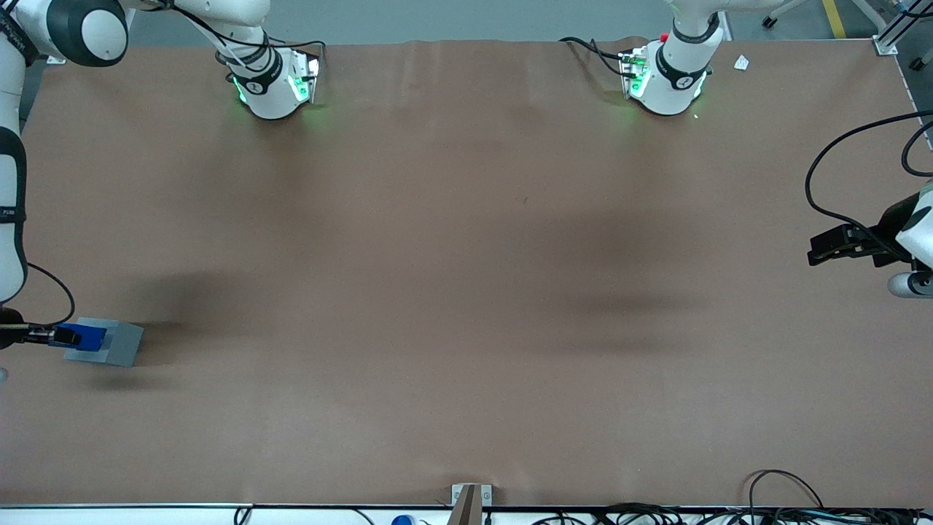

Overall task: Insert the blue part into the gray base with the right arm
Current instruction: 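Lower the blue block into the gray base's opening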

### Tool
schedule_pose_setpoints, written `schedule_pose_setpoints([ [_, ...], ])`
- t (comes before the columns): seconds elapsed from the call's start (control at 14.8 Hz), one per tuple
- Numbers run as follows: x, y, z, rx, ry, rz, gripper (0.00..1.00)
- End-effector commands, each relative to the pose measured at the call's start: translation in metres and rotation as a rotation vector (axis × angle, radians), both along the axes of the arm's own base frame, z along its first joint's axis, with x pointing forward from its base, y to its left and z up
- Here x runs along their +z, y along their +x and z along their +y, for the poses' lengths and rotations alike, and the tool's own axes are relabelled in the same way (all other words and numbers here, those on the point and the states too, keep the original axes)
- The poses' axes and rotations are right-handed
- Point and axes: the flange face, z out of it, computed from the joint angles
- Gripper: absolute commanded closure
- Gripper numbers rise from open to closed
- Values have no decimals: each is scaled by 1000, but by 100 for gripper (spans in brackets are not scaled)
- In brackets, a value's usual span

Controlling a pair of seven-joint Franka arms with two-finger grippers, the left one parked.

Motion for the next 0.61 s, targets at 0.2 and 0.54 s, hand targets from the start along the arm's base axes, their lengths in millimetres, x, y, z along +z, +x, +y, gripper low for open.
schedule_pose_setpoints([
  [0.2, -4, 0, -9, 8, 0, 0, 100],
  [0.54, -10, 3, -9, 4, -6, -24, 100],
])
